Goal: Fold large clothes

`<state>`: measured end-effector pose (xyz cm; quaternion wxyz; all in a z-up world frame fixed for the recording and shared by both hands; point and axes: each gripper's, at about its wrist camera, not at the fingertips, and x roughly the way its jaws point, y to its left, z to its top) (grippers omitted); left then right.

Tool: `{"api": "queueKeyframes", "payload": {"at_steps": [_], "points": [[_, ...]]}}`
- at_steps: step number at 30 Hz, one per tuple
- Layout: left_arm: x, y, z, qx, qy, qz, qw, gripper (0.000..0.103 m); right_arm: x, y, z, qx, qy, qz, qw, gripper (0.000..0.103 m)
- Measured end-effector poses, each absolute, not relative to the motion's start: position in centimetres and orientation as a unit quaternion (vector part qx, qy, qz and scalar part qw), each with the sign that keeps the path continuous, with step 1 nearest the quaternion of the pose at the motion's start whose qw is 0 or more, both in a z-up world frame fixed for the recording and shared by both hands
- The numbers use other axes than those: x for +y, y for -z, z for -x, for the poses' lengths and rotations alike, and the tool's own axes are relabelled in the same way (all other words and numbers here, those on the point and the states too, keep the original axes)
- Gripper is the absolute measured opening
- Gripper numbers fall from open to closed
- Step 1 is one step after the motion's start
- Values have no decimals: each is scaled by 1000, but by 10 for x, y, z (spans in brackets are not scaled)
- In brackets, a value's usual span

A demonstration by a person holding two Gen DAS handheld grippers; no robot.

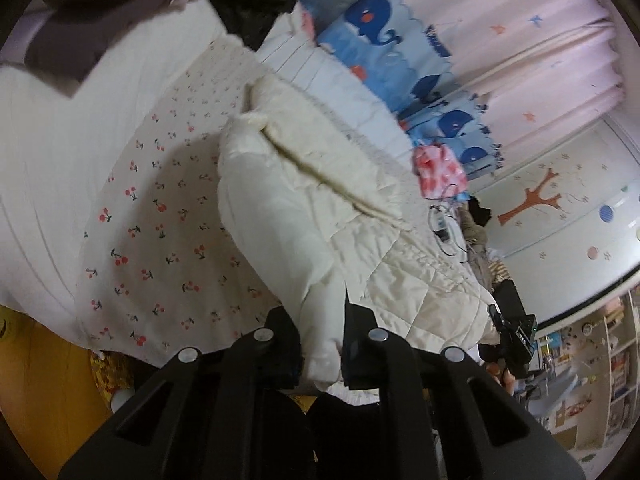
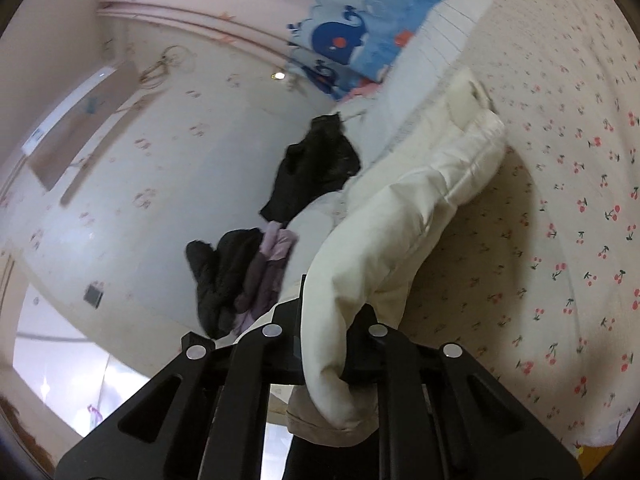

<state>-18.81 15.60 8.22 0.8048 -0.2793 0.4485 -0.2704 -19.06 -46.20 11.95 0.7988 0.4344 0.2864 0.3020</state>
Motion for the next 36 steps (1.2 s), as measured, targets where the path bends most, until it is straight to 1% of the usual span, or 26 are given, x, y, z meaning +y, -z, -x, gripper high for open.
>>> {"api": "queueKeyframes", "payload": {"at_steps": [5, 8, 11, 13, 14, 15, 18, 21, 24, 26, 32, 36], "points": [[179, -82, 229, 445, 286, 270, 804, 14, -469, -124, 235, 286, -311, -419, 803, 11], [191, -62, 251, 458, 290, 262, 798, 14, -473, -105, 262, 304, -302, -407, 807, 11], [197, -24, 262, 491, 272, 251, 789, 15, -482, -63, 285, 328, -282, -424, 795, 11], [205, -1, 268, 508, 254, 256, 783, 17, -488, -40, 295, 339, -268, -446, 784, 12], [209, 10, 271, 512, 248, 266, 779, 20, -492, -30, 299, 343, -262, -457, 778, 12], [214, 17, 275, 513, 241, 275, 776, 27, -496, -18, 303, 345, -255, -468, 772, 12], [227, 31, 292, 510, 230, 292, 775, 33, -500, 3, 310, 355, -244, -481, 764, 12], [241, 36, 308, 512, 208, 294, 779, 39, -499, 17, 314, 363, -235, -489, 757, 14], [259, 41, 321, 508, 186, 307, 783, 40, -498, 28, 316, 368, -228, -500, 750, 18], [274, 44, 328, 501, 176, 324, 783, 43, -497, 34, 318, 371, -222, -505, 747, 18], [296, 41, 347, 479, 163, 345, 791, 44, -497, 39, 321, 371, -214, -514, 743, 19], [305, 37, 354, 467, 156, 354, 795, 50, -496, 37, 324, 371, -210, -514, 744, 21]]}}
